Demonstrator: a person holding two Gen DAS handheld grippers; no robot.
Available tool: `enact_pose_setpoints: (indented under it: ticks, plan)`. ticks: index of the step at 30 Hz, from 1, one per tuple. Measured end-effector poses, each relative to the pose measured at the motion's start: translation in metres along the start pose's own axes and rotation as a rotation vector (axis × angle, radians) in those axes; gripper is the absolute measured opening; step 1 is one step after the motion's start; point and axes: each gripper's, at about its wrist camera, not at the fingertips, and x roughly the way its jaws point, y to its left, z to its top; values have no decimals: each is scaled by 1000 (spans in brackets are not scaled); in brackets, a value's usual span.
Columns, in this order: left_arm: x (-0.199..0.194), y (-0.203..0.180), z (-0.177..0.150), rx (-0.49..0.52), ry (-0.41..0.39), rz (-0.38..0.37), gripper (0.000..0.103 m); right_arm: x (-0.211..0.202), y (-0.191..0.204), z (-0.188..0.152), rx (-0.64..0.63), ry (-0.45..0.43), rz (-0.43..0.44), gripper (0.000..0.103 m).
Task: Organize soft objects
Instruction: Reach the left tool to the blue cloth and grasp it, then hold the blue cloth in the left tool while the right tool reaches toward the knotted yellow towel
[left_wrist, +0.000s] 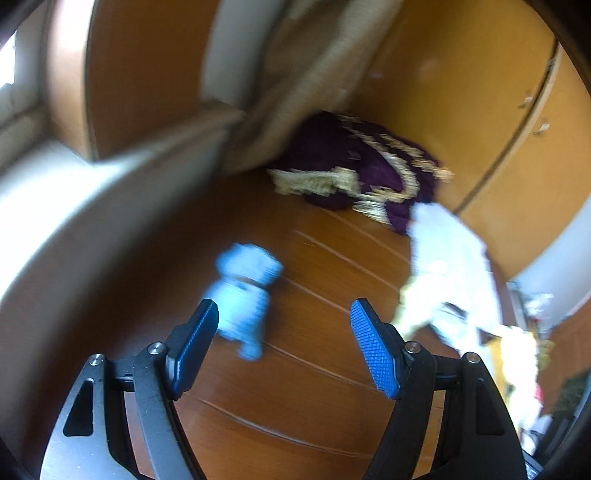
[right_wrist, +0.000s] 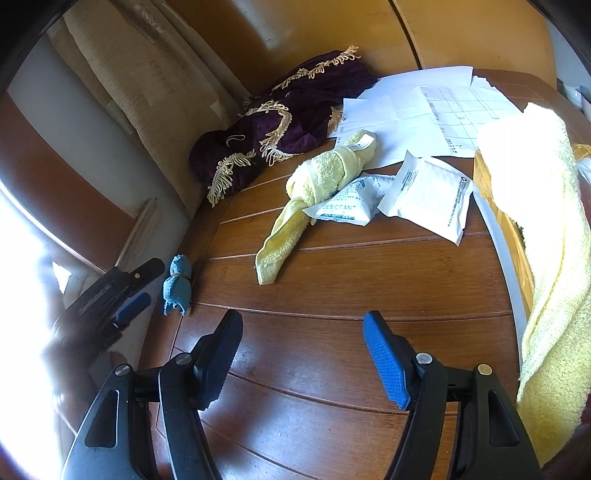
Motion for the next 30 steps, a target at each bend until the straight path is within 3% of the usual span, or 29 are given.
enact_pose_setpoints:
  ticks: [5,9,11,12,15,21,30]
  plan:
    - [29,13,12,59,49,111,73,0,2,-1,-5,-2,5,70]
    - [52,13,6,88,105,160,50,1,0,-1,-2,-1,1,70]
    - [53,13,4,96,92,167,41,0,0,-1,-2,-2,1,70]
    - [53,12,3,100,96,156,32,0,0,-1,-2,-2,1,70]
    - [53,11,-1,104,84,140,26,0,0,-1,-6,-2,2,70]
    - [46,6,-1,79,91,112,23,2,1,-1,-8,1,-2,70]
    - [0,-32,-26,54,88,-119,23,3,2,-2,-17,1,-2,70]
